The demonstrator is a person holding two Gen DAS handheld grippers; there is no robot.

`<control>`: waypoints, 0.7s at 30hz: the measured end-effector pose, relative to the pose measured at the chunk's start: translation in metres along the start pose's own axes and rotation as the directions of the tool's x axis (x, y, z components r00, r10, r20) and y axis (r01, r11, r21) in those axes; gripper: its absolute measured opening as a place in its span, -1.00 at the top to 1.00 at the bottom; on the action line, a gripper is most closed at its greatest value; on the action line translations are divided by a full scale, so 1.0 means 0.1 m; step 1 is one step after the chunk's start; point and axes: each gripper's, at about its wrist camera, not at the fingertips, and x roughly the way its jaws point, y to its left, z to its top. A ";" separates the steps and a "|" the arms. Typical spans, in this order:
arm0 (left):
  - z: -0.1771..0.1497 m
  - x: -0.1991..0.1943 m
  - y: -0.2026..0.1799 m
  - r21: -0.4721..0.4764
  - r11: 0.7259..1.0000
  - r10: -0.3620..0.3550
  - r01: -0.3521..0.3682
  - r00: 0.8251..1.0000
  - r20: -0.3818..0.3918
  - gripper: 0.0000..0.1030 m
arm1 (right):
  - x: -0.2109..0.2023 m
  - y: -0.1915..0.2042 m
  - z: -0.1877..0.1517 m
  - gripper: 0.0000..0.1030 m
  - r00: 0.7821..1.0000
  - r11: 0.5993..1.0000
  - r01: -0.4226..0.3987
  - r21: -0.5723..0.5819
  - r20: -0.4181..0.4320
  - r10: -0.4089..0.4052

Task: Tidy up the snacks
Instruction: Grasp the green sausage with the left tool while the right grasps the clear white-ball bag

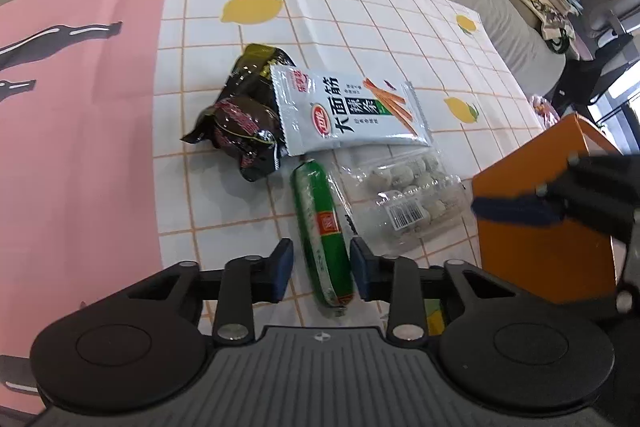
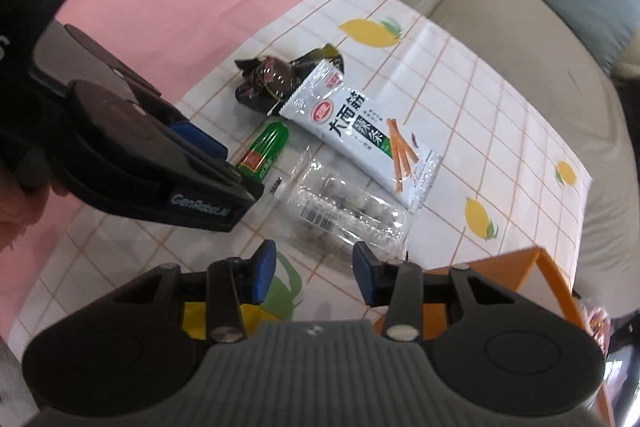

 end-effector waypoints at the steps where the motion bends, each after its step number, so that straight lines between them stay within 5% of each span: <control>1: 0.00 0.01 -0.01 0.005 1.000 -0.001 0.001 1.000 -0.003 0.44 | 0.02 -0.02 0.01 0.05 1.000 1.000 -0.006 -0.017 -0.009 0.006; 8: -0.04 -0.05 0.05 0.019 1.000 -0.003 0.004 1.000 -0.016 0.51 | 0.24 -0.12 0.18 -0.25 0.994 0.977 -0.072 -0.198 -0.091 0.055; 14: -0.13 -0.15 0.20 0.020 1.000 0.003 -0.002 0.999 -0.037 0.51 | 0.51 -0.04 0.29 -0.31 0.978 0.885 -0.128 -0.447 -0.203 0.039; 21: -0.25 -0.22 0.29 0.011 1.000 0.000 0.001 0.999 -0.038 0.51 | 0.63 0.02 0.46 -0.50 0.970 0.831 -0.177 -0.528 -0.238 0.055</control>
